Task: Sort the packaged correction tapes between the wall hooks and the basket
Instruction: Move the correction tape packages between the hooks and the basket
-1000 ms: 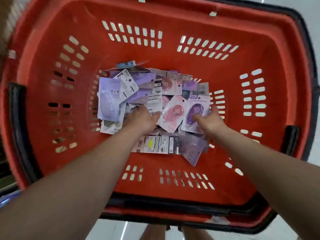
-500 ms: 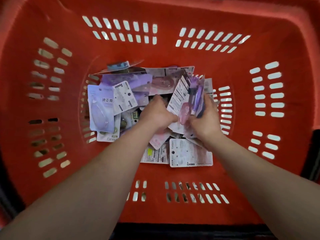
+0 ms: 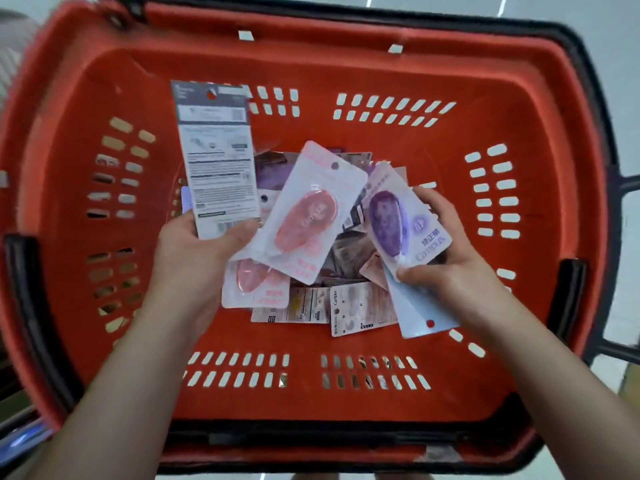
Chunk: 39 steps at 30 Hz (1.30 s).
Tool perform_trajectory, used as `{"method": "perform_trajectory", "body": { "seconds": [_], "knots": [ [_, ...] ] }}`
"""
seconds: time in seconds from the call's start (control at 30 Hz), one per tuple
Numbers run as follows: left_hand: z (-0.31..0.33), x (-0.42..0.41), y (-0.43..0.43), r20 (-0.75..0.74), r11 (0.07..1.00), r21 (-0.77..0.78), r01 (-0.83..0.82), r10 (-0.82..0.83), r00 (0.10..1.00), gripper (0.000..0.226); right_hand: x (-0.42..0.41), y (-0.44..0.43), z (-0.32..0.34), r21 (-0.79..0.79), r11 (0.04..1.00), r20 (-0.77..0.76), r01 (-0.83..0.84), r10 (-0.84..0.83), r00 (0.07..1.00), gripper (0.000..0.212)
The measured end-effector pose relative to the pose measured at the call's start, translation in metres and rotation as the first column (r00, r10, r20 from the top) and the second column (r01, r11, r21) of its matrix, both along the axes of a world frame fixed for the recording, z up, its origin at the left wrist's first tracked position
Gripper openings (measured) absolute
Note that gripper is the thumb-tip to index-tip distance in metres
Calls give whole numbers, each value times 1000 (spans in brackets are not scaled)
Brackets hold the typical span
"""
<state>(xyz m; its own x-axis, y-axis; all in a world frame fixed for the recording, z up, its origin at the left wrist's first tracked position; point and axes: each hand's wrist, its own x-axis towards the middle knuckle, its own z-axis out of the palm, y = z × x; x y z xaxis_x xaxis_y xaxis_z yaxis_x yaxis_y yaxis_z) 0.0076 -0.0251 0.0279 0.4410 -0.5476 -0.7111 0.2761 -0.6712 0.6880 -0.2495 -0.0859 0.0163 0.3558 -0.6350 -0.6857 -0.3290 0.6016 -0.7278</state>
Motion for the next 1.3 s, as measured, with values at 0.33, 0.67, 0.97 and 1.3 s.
{"method": "perform_trajectory", "body": {
  "seconds": [0.33, 0.67, 0.97, 1.3],
  "knots": [
    [7, -38, -2, -334, 988, 8, -155, 149, 931, 28, 31, -10, 21, 12, 1000, 154, 11, -13, 988, 20],
    [7, -45, 2, -127, 988, 11, -152, 153, 980, 32, 50, 4, 8, -108, 988, -15, 111, -113, 994, 24],
    [19, -27, 20, 179, 980, -10, -201, 199, 963, 35, 30, 4, 14, -236, 971, -188, -35, -10, 982, 82],
    [26, -64, 12, -37, 1000, 17, -16, 16, 999, 25, 40, 0, 34, -2, 997, -131, 73, -73, 989, 77]
  ]
}}
